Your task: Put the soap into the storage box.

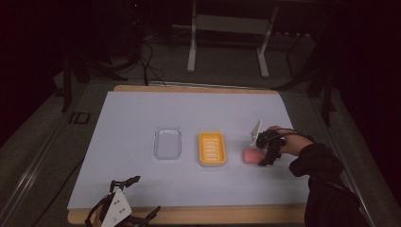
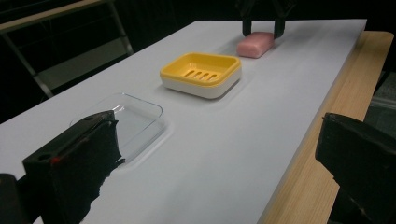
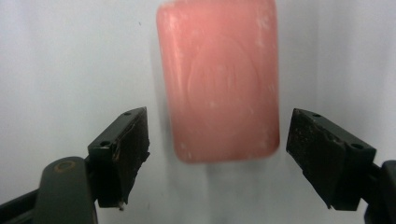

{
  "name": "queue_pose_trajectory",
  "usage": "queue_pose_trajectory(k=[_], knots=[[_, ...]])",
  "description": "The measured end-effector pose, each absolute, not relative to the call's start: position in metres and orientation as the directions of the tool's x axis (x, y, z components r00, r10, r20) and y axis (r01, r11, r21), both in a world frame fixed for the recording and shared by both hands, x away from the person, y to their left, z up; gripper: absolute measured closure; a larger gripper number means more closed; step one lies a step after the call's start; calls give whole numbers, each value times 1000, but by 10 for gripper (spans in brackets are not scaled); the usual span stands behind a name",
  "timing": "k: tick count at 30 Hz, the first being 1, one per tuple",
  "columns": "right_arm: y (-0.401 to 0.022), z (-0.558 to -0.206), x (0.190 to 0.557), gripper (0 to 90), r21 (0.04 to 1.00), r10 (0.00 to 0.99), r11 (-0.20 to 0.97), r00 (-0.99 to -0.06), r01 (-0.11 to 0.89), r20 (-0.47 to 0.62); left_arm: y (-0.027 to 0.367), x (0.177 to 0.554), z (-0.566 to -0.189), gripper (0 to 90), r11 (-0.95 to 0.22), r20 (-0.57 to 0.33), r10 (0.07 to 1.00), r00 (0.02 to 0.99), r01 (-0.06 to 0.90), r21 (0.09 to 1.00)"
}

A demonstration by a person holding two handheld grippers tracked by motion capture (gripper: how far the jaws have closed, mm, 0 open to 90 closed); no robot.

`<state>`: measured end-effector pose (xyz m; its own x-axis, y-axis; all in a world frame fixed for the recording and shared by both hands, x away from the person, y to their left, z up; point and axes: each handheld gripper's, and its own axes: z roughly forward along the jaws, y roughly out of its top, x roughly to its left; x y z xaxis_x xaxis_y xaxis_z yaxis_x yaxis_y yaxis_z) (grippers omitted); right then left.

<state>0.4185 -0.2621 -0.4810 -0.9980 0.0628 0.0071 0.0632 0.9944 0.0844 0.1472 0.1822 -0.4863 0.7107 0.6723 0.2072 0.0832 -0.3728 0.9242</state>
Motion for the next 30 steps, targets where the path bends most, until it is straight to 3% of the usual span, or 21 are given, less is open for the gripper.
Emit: queue_pose_trajectory(k=[24, 28, 30], knots=[[-241, -500, 424, 244, 56, -21, 998, -999, -18, 39, 183, 146, -487, 5, -382, 211, 674, 708, 89, 920], [-238, -500, 423, 300, 36, -26, 999, -999, -25, 23, 182, 146, -487, 5, -384, 214, 674, 707, 88, 919], [-237, -499, 424, 329, 36, 36, 999, -999, 36, 14, 183, 146, -487, 5, -383, 213, 675, 706, 88, 920]])
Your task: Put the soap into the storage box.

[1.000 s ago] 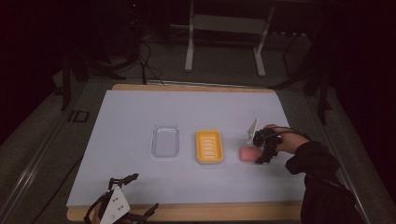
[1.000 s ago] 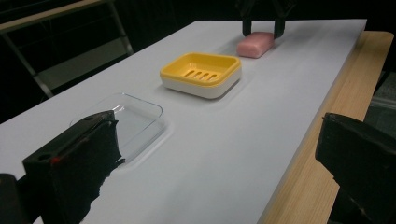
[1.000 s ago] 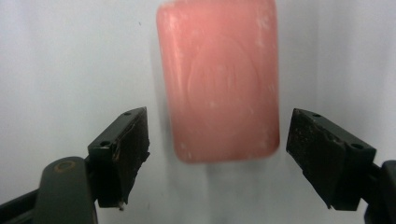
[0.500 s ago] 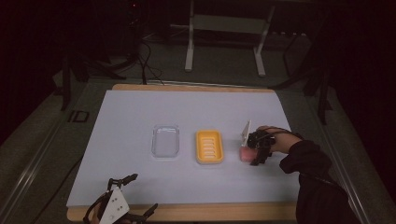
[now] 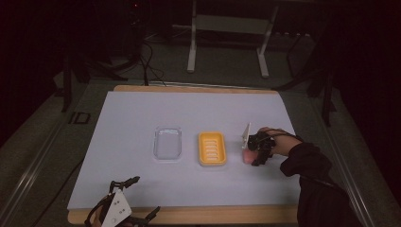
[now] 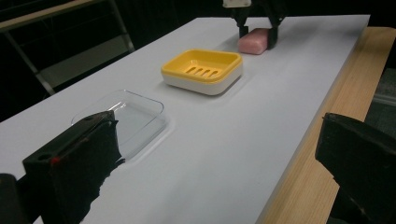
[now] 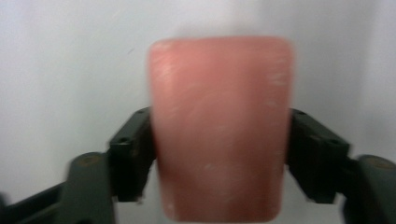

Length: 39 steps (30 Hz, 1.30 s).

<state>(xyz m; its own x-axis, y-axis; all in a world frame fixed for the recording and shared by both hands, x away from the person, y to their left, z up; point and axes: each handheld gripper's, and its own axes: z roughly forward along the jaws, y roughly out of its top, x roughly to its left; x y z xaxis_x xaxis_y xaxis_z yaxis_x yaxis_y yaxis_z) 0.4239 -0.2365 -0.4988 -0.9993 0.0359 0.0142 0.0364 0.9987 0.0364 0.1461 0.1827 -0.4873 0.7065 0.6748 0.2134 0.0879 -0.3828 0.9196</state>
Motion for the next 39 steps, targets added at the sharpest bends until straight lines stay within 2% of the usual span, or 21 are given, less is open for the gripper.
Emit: queue_pose_trajectory(k=[4, 10, 13, 16, 17, 21, 24, 27, 30, 35, 39], knots=[[-237, -499, 422, 348, 51, 70, 996, -998, 70, -4, 183, 146, -487, 5, -382, 214, 677, 704, 87, 920], [-239, -497, 421, 376, 48, 231, 972, -973, 232, 28, 182, 146, -487, 5, -390, 221, 676, 704, 87, 917], [-237, -496, 421, 376, 39, 262, 964, -965, 263, 22, 182, 146, -487, 5, -389, 220, 676, 703, 87, 917], [-235, -493, 421, 376, 49, 339, 940, -941, 338, 2, 182, 146, -487, 5, -390, 221, 676, 703, 87, 917], [-234, -490, 422, 377, 62, 397, 916, -918, 396, 6, 182, 146, -487, 5, -390, 221, 675, 704, 87, 917], [-233, -485, 422, 377, 88, 516, 851, -855, 518, 48, 182, 146, -487, 5, -390, 221, 675, 704, 87, 917], [-230, -481, 422, 377, 51, 562, 824, -825, 564, 56, 181, 146, -487, 5, -392, 222, 674, 705, 86, 916], [-229, -476, 422, 377, 71, 663, 742, -745, 667, 73, 181, 146, -487, 5, -393, 223, 672, 706, 84, 916], [-228, -471, 422, 377, 99, 726, 680, -686, 727, 47, 181, 146, -487, 5, -392, 225, 671, 707, 80, 917], [-223, -463, 422, 377, 133, 829, 559, -555, 819, -63, 181, 145, -487, 5, -393, 227, 670, 707, 78, 916], [-221, -456, 423, 378, 155, 914, 403, -406, 902, -16, 181, 145, -486, 5, -395, 230, 668, 708, 76, 915]])
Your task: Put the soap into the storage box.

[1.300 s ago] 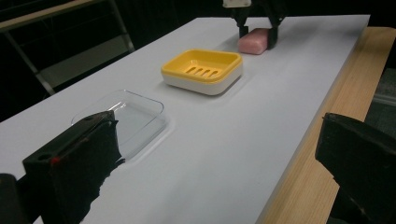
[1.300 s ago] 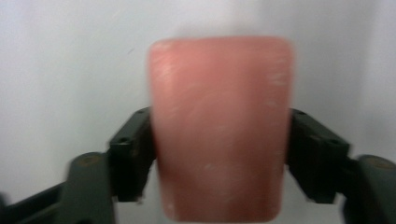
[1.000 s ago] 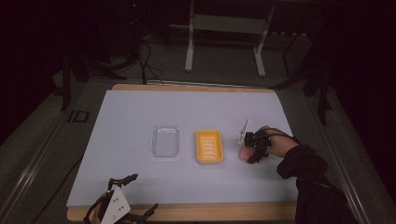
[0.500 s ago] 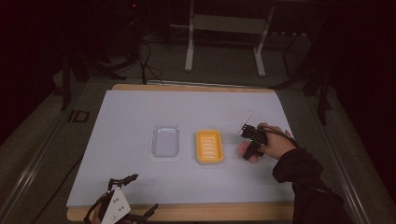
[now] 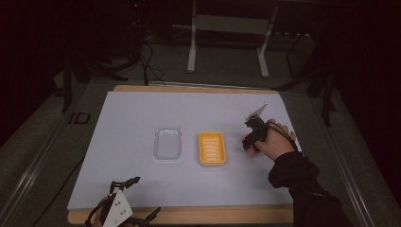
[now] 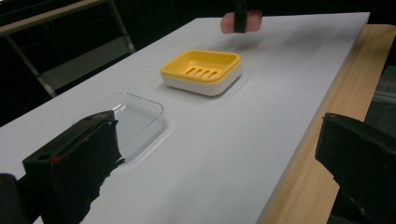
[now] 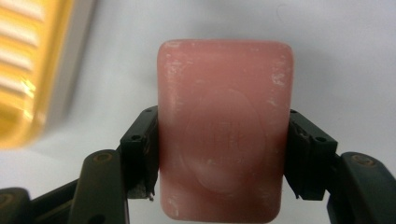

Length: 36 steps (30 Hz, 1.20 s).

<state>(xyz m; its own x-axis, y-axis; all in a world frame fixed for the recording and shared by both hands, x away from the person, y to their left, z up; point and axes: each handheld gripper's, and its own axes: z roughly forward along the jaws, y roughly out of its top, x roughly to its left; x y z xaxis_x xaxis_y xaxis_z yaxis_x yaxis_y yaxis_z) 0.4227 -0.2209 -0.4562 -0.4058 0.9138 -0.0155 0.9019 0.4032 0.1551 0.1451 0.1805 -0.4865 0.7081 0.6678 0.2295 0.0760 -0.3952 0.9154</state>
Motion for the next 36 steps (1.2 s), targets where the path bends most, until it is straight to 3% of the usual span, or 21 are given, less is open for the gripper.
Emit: queue_pose_trajectory(k=[9, 25, 36], knots=[[-211, -436, 421, 377, 131, 956, 292, -293, 947, -8, 180, 146, -486, 5, -391, 230, 667, 709, 71, 917], [-169, -401, 412, 377, 178, 955, 292, -297, 940, 6, 177, 147, -485, 5, -389, 233, 656, 718, 58, 919], [-132, -405, 408, 377, 167, 958, 268, -281, 949, 58, 175, 147, -484, 5, -391, 237, 648, 724, 49, 919]])
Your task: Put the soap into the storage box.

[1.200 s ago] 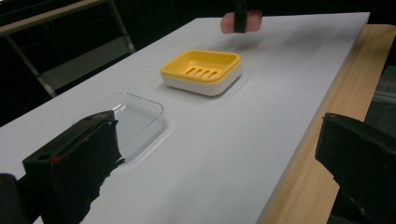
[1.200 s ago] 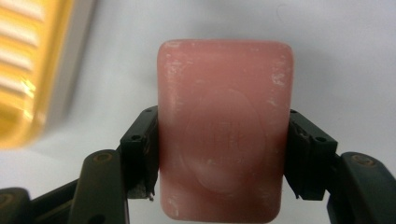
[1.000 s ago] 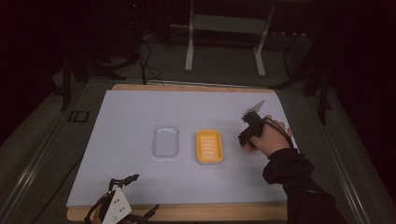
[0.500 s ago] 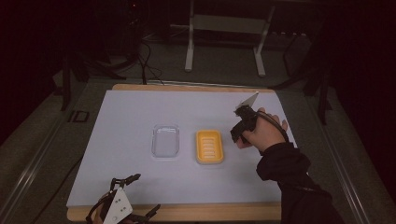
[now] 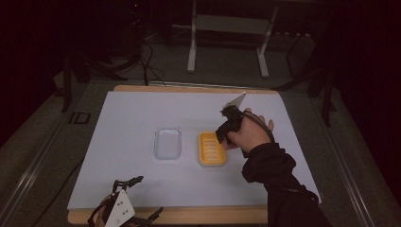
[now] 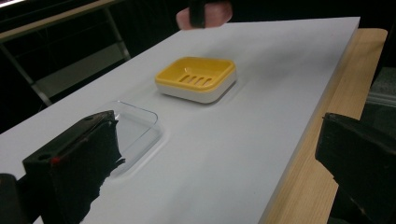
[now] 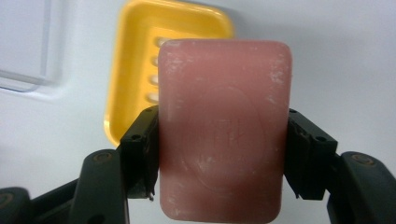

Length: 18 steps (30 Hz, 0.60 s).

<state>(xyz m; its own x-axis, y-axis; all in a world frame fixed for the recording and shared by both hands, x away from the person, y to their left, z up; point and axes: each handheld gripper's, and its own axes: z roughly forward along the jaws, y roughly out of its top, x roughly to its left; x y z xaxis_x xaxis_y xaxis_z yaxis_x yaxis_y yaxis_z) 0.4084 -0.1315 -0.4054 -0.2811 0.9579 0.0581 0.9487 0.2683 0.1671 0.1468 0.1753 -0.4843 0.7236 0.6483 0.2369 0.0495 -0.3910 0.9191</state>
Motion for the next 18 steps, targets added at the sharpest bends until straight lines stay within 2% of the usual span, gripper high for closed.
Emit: queue_pose_trajectory(k=[18], knots=[[-100, -444, 412, 377, 151, 970, 206, -222, 967, 95, 175, 147, -484, 5, -393, 240, 643, 727, 44, 919]])
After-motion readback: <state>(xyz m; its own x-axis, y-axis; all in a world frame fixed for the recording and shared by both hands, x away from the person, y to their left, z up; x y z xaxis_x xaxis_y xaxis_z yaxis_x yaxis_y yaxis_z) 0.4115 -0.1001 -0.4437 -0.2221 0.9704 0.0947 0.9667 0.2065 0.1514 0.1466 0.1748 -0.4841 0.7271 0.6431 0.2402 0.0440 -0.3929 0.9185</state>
